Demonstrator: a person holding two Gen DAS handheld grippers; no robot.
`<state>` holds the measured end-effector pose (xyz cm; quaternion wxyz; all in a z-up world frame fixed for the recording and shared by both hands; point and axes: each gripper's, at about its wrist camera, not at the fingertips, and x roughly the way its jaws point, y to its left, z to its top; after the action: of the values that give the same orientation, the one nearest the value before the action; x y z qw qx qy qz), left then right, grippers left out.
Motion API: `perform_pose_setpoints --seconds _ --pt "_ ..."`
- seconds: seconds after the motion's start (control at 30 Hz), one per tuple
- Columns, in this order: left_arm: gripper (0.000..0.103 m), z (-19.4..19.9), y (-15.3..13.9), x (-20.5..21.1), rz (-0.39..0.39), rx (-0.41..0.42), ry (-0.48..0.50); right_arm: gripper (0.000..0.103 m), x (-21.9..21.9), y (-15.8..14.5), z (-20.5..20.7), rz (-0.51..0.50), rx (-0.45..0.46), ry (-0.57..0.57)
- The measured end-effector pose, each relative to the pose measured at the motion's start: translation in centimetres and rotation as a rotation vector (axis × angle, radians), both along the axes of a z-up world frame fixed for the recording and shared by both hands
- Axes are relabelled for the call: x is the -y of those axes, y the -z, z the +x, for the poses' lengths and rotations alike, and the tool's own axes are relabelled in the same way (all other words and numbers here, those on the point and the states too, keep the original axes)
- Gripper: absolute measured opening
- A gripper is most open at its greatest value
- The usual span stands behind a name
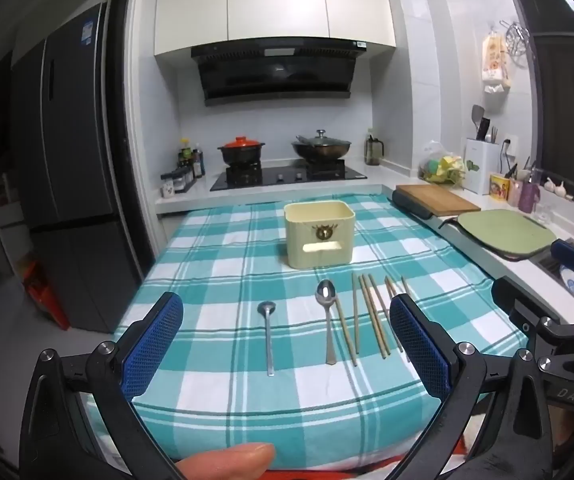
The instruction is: Organize utensils
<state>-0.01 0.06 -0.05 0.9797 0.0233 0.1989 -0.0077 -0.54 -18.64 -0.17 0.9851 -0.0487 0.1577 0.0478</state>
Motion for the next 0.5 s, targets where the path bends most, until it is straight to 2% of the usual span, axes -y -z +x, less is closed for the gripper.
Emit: perform_pose_setpoints --seconds 0.5 --pt "0.103 0.04 -0.14 0.52 -0.007 -0.004 0.011 0.103 0.13 0.14 0.03 0.015 -0.007 0.004"
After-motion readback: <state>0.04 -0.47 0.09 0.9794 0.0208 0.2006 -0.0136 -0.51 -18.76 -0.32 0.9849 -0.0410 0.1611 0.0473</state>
